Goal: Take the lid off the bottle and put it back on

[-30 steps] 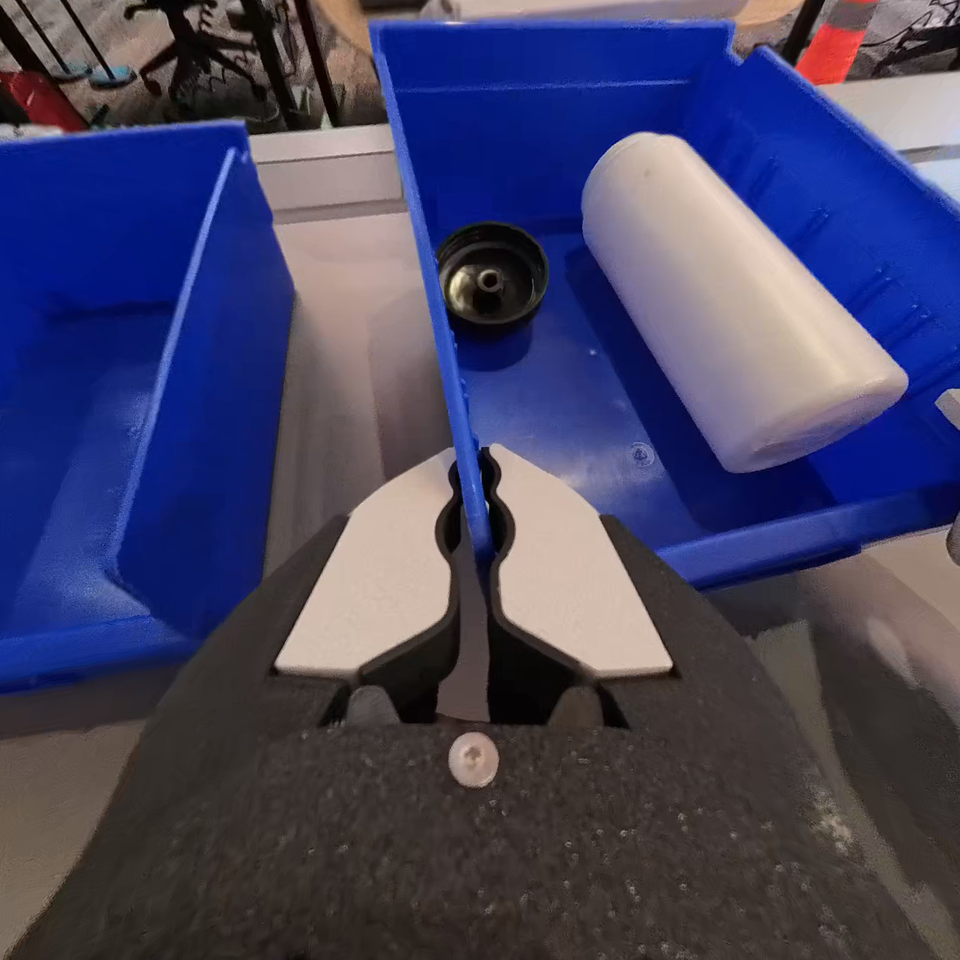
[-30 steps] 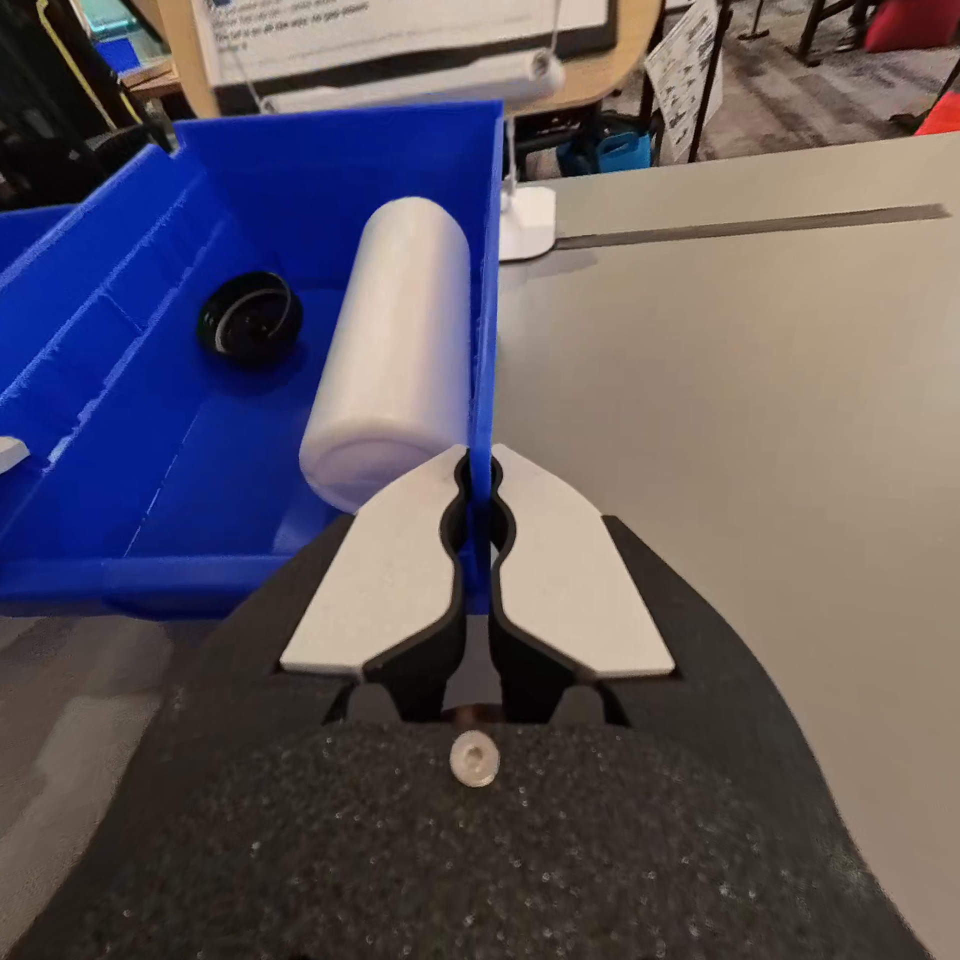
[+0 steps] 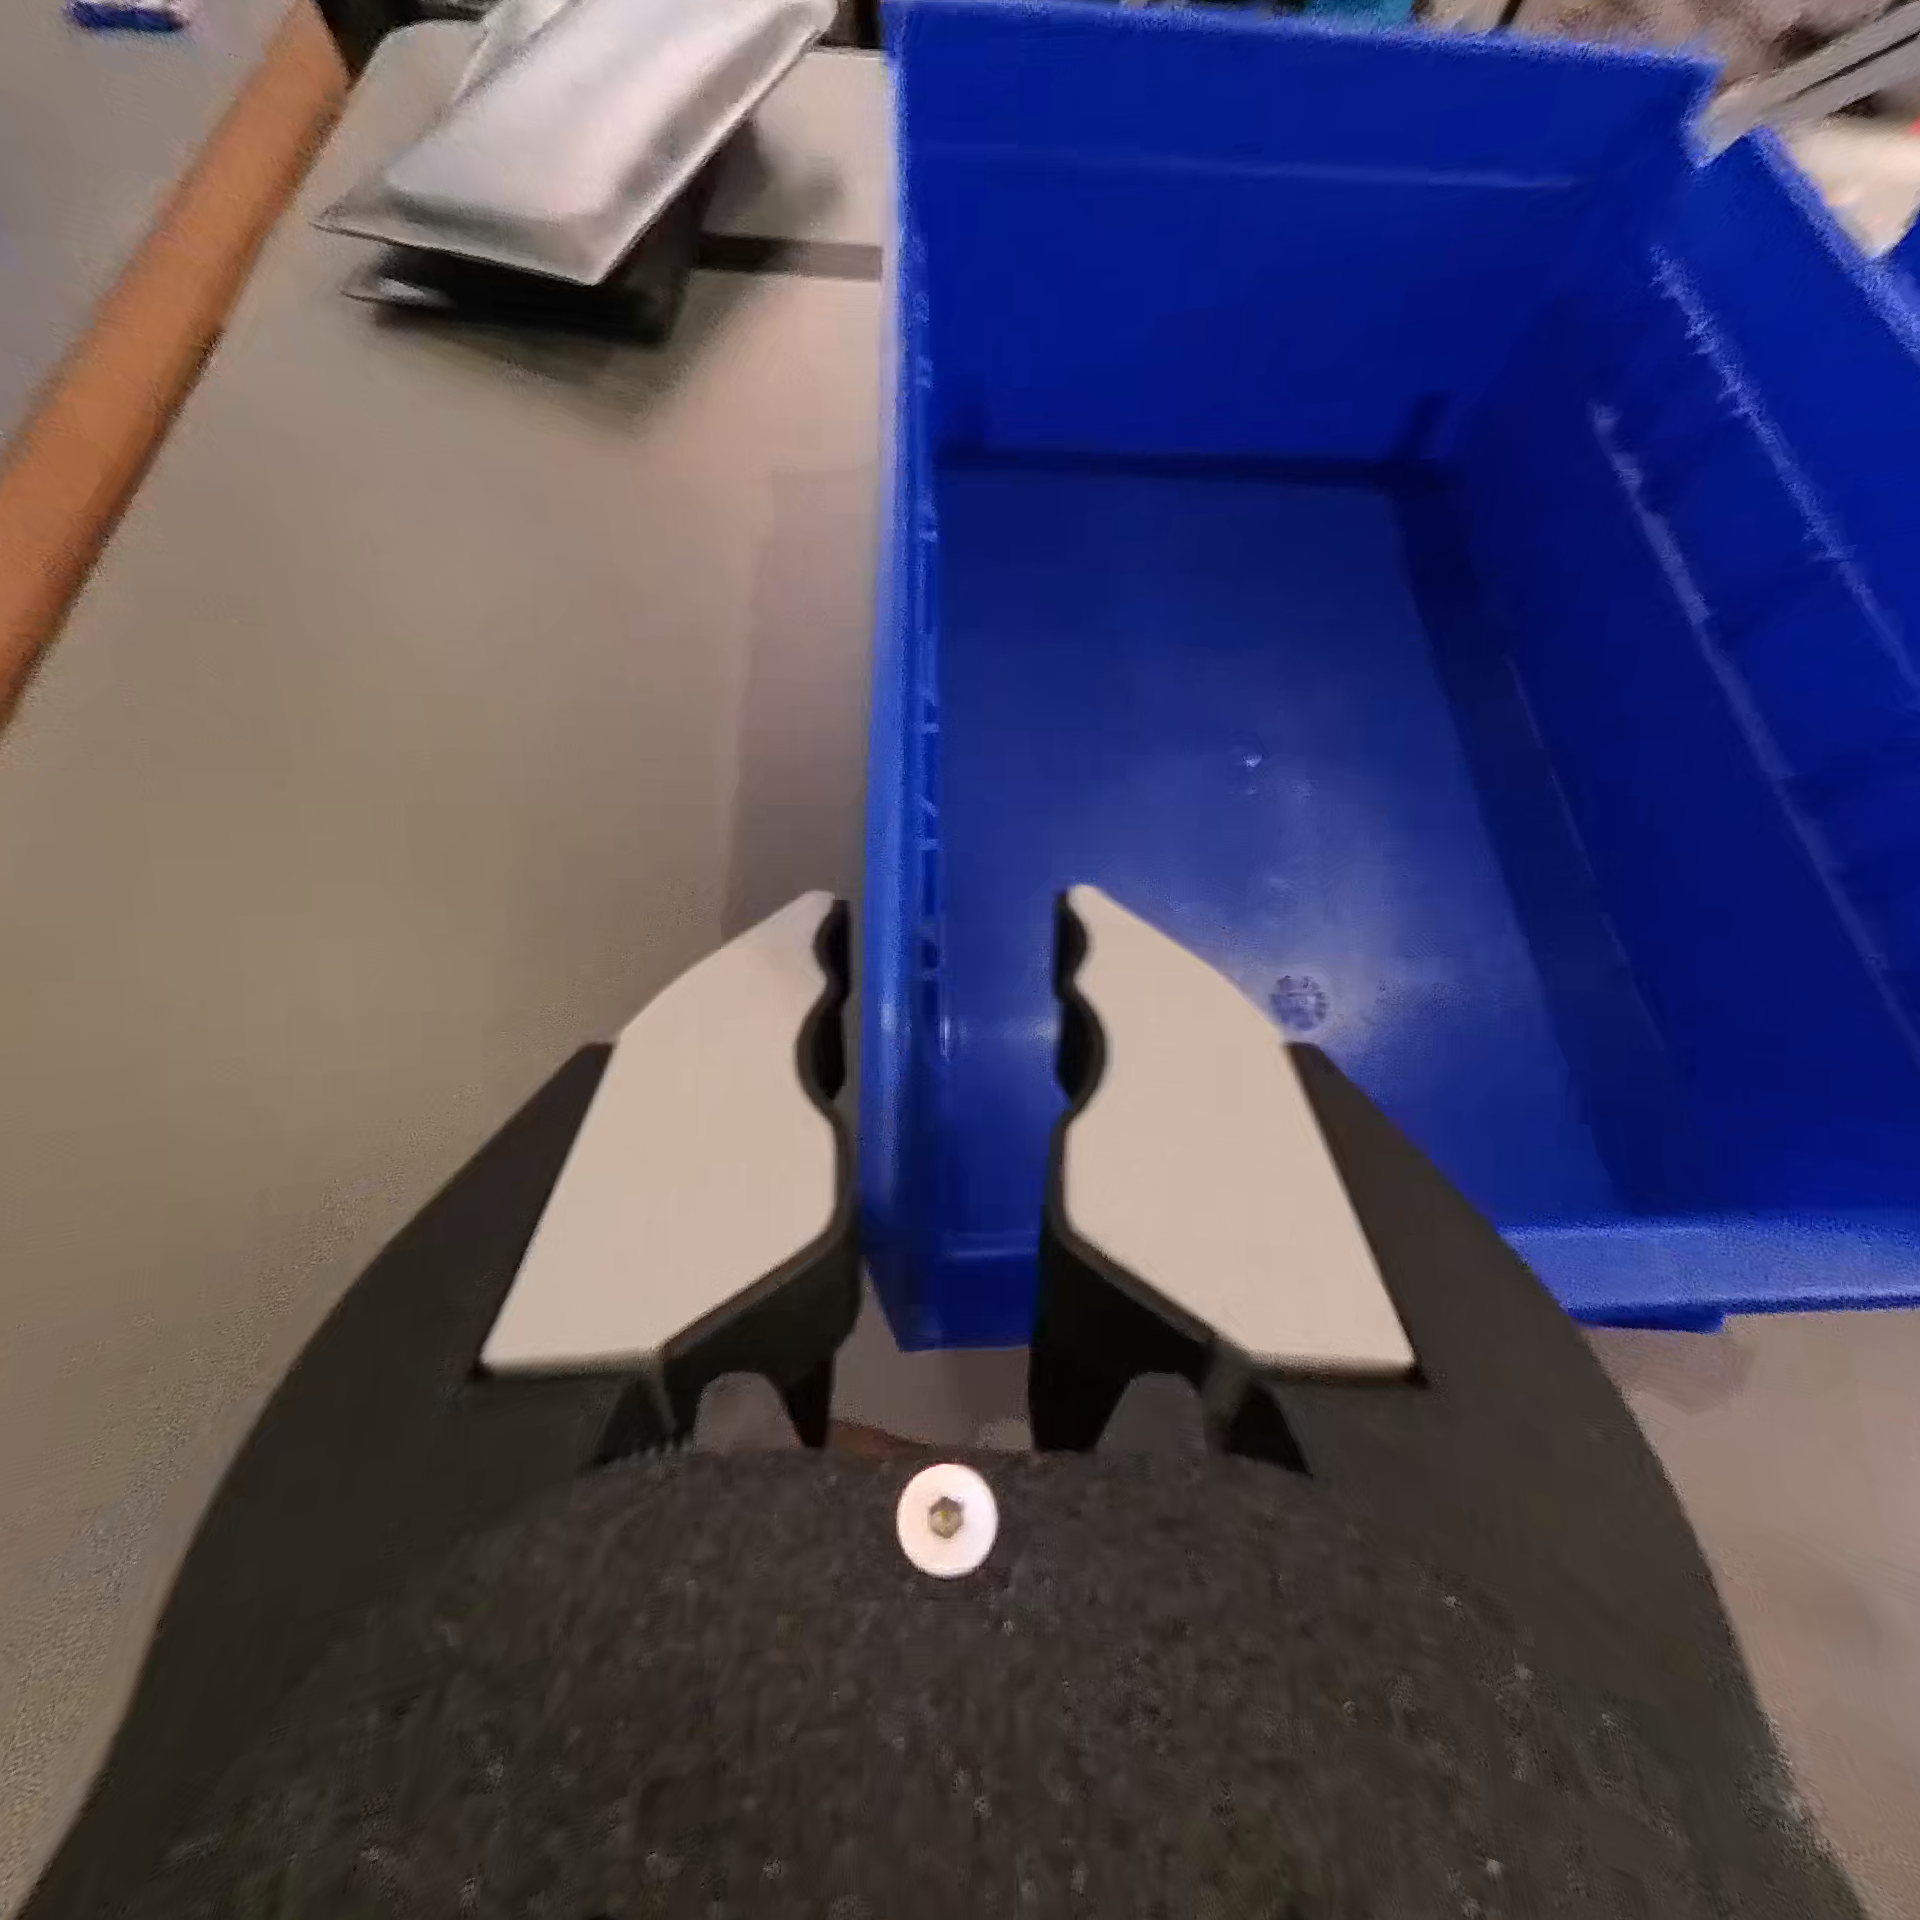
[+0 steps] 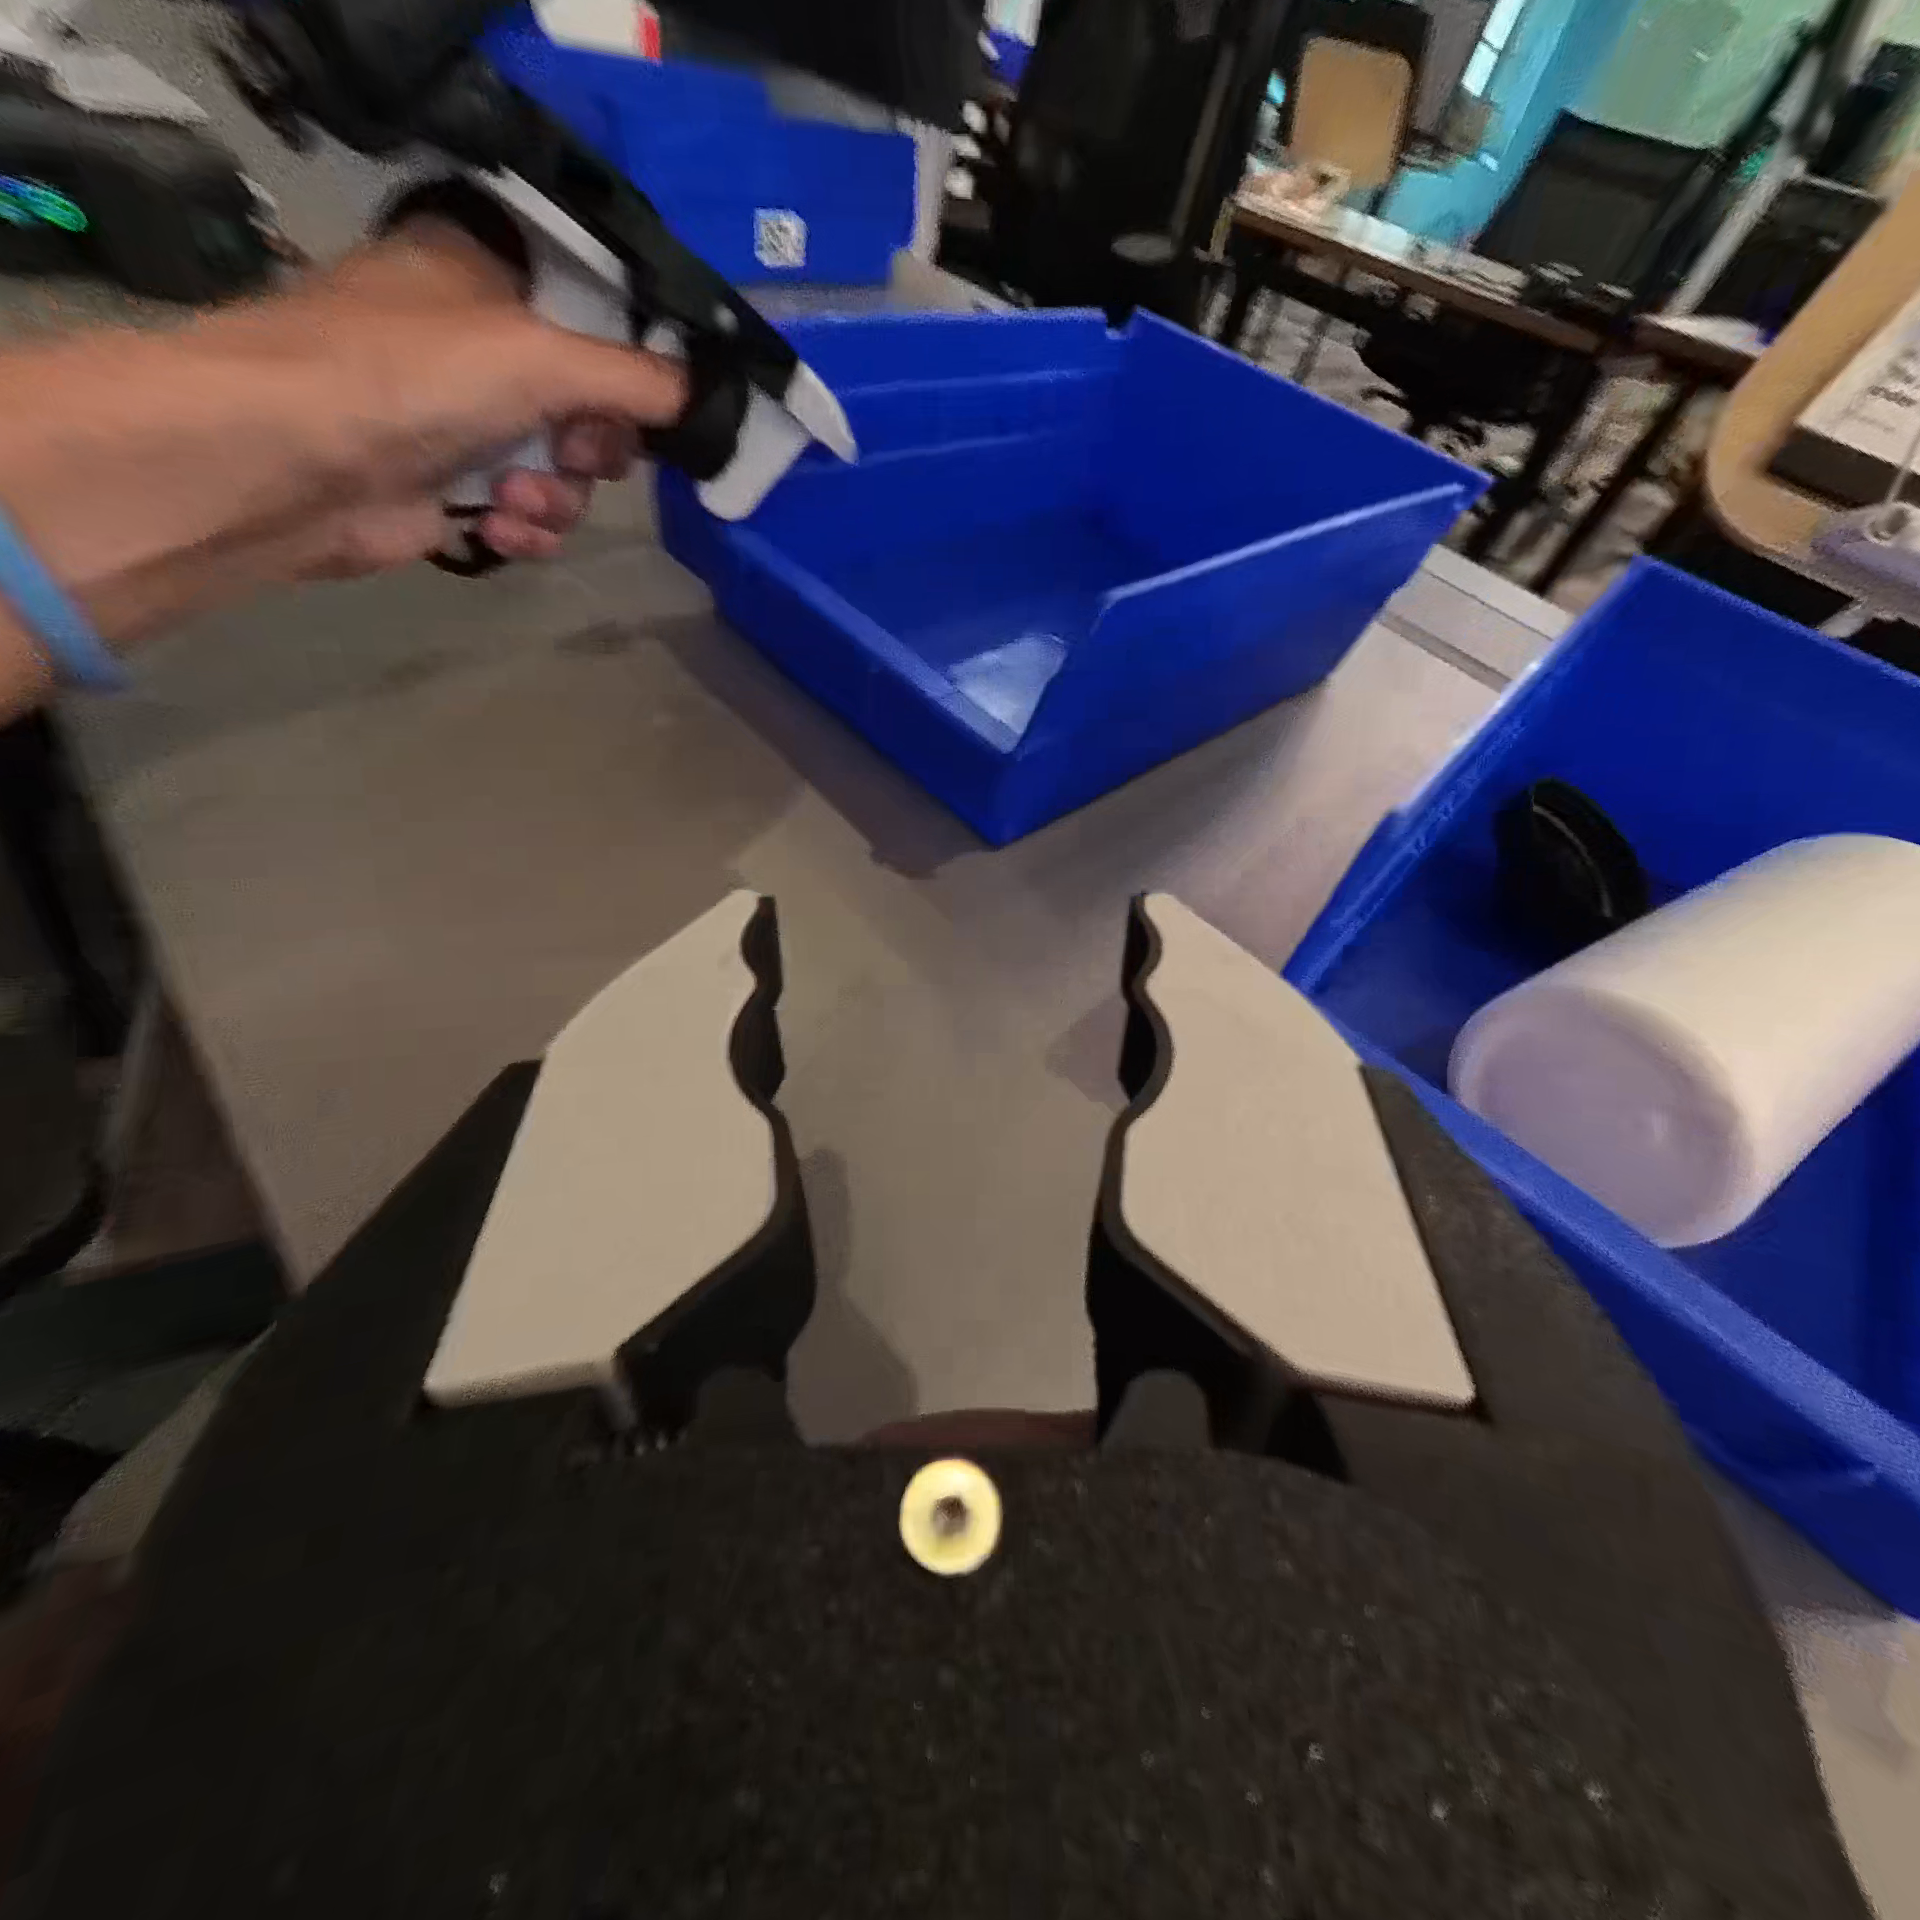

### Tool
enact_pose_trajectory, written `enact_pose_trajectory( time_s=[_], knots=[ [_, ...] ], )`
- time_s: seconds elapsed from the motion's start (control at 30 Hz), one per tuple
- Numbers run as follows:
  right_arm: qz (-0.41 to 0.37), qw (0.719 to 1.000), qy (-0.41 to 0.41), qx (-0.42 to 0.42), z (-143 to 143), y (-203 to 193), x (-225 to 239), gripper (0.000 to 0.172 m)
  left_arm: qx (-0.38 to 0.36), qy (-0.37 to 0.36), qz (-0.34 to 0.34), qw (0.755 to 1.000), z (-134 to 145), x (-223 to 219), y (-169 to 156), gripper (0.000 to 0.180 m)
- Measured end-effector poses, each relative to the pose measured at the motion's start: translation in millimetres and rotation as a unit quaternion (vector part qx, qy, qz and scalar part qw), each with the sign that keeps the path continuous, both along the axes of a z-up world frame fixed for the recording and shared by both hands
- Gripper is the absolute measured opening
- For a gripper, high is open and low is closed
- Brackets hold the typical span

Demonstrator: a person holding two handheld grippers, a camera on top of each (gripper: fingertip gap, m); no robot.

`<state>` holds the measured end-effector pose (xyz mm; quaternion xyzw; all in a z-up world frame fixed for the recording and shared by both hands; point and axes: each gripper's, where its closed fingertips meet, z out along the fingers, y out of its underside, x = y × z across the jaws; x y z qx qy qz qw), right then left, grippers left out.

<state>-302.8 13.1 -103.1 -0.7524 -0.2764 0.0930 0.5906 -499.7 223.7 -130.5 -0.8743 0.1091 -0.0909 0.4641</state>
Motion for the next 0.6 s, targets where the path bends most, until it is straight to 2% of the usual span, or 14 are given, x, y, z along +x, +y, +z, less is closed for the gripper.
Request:
enact_pose_trajectory(
  time_s=[0.03, 0.07, 0.17, 0.23, 0.37, 0.4, 0.43, 0.5, 0.53, 0.6],
  knots=[
    [-0.025, 1.000, -0.010, -0.010, -5.1, 11.9, -4.1, 0.065, -0.001, -0.010, -0.002, 1.000, 1.1, -0.1, -3.3, 0.011],
    [-0.047, 0.998, -0.020, -0.025, -11.5, 22.6, -8.2, 0.064, -0.004, -0.017, -0.010, 1.000, 1.4, 1.7, -9.5, 0.005],
    [-0.100, 0.992, -0.050, -0.060, -27.3, 47.1, -16.3, 0.063, 0.000, -0.002, 0.023, 1.000, 0.5, -2.6, -38.7, 0.005],
    [-0.114, 0.991, -0.035, -0.061, -26.7, 58.6, -22.0, 0.064, -0.007, 0.002, 0.038, 0.999, 0.1, -6.2, -66.6, 0.005],
    [-0.112, 0.991, 0.016, -0.065, -21.3, 69.5, -33.8, 0.065, 0.000, -0.006, 0.074, 0.997, 0.3, -18.4, -124.0, 0.005],
    [-0.106, 0.992, 0.020, -0.068, -21.9, 70.2, -36.4, 0.070, 0.002, -0.010, 0.084, 0.996, 0.5, -20.7, -137.3, 0.005],
    [-0.082, 0.993, 0.040, -0.080, -21.0, 67.1, -45.2, 0.067, 0.006, -0.010, 0.099, 0.995, 0.9, -24.0, -149.0, 0.006],
    [-0.092, 0.987, 0.080, -0.109, -19.1, 60.0, -46.2, 0.016, 0.011, 0.002, 0.131, 0.991, 2.0, -31.8, -169.1, 0.005],
    [-0.098, 0.985, 0.085, -0.114, -17.1, 58.3, -42.7, 0.006, 0.014, -0.005, 0.134, 0.991, 2.3, -31.9, -177.5, 0.006],
    [-0.096, 0.987, 0.071, -0.111, -13.2, 52.2, -41.9, 0.005, 0.022, -0.005, 0.142, 0.990, 4.2, -29.4, -190.4, 0.006]
  ],
)
